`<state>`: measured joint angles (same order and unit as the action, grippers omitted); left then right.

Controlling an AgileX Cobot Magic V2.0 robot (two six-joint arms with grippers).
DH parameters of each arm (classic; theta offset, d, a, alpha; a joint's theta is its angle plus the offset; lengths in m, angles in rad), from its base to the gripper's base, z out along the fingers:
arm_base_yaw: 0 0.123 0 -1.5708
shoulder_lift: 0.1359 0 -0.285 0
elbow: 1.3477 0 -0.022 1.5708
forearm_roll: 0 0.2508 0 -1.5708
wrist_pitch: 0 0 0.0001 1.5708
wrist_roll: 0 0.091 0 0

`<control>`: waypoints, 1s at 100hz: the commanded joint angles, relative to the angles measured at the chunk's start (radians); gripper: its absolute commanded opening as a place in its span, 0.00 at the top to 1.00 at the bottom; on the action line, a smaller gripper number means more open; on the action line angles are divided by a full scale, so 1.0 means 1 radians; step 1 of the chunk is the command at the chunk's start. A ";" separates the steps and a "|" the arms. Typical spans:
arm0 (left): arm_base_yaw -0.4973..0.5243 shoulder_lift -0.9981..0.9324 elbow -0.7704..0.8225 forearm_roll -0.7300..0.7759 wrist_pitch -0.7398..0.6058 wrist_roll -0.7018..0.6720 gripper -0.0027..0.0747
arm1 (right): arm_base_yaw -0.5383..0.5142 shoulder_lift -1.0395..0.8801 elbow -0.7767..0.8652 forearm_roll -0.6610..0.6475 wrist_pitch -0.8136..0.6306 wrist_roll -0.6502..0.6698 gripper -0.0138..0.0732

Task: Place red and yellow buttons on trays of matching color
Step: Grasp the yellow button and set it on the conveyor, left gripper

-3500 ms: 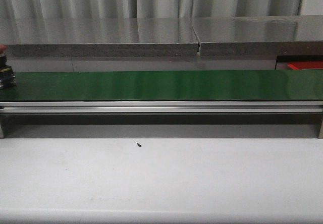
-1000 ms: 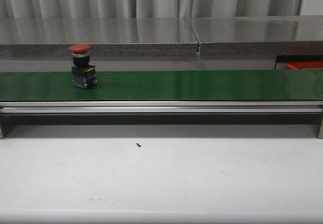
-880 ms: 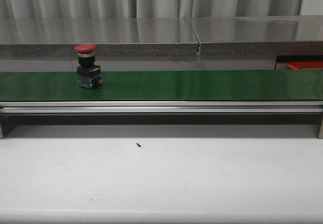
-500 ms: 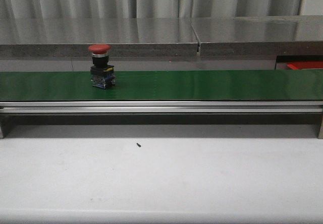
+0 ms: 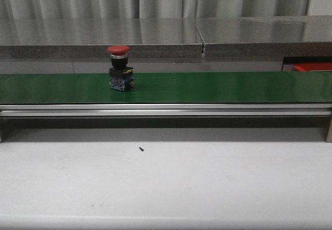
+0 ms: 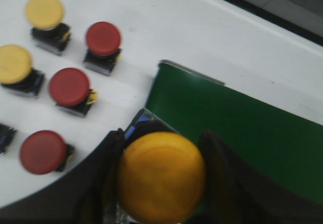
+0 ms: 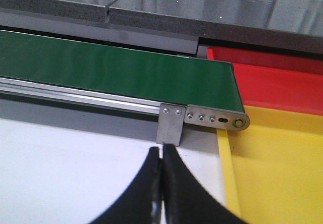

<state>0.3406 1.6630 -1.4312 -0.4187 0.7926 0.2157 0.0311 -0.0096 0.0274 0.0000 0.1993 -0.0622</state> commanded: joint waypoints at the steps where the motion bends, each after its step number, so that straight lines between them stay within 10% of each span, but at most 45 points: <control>1: -0.053 -0.017 -0.058 0.006 -0.038 0.004 0.99 | 0.000 -0.018 -0.001 -0.011 -0.074 -0.002 0.92; 77: -0.173 0.170 -0.126 0.054 0.045 0.004 0.97 | 0.000 -0.018 -0.001 -0.011 -0.074 -0.002 0.92; 100: -0.173 0.170 -0.126 0.054 0.054 0.004 0.52 | 0.000 -0.018 -0.001 -0.011 -0.074 -0.002 0.92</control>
<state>0.1737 1.8759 -1.5226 -0.3453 0.8668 0.2208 0.0311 -0.0096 0.0274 0.0000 0.1993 -0.0622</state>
